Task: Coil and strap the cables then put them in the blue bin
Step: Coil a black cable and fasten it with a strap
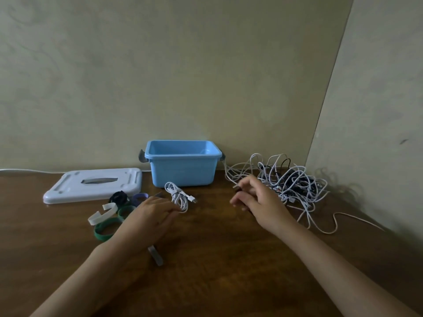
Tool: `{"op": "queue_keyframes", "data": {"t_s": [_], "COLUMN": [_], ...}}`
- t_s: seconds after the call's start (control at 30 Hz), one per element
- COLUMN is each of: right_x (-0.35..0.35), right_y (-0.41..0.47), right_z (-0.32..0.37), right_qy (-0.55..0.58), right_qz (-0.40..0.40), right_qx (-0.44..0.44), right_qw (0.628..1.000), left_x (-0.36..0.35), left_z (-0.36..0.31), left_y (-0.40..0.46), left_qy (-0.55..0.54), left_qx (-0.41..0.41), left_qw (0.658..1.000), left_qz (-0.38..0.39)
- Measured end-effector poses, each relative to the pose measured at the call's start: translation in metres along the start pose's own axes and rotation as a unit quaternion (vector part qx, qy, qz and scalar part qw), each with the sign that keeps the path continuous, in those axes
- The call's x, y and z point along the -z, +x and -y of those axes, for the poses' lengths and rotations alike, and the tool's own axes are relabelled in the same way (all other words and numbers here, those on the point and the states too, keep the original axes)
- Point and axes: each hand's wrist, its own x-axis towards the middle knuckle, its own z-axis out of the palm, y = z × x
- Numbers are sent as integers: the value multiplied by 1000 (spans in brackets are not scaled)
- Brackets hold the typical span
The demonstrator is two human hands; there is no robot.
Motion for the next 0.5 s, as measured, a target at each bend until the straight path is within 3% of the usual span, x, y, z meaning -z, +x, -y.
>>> {"op": "queue_keyframes", "data": {"t_s": [0.07, 0.17, 0.27, 0.5], "right_x": [-6, -22, -44, -79], "right_y": [5, 11, 16, 14], "right_z": [22, 42, 48, 50], "right_qy": [97, 175, 118, 3], "right_qz": [27, 75, 83, 78], "right_qx": [-1, 7, 43, 75], "right_qw": [995, 982, 989, 994], "left_x": [5, 9, 12, 13], "left_z": [-11, -26, -34, -26], "left_y": [1, -3, -7, -3], "left_qy": [-40, -215, -373, -329], "left_qx": [28, 57, 47, 44], "left_qw": [998, 975, 926, 943], "left_qz": [31, 3, -8, -17]}}
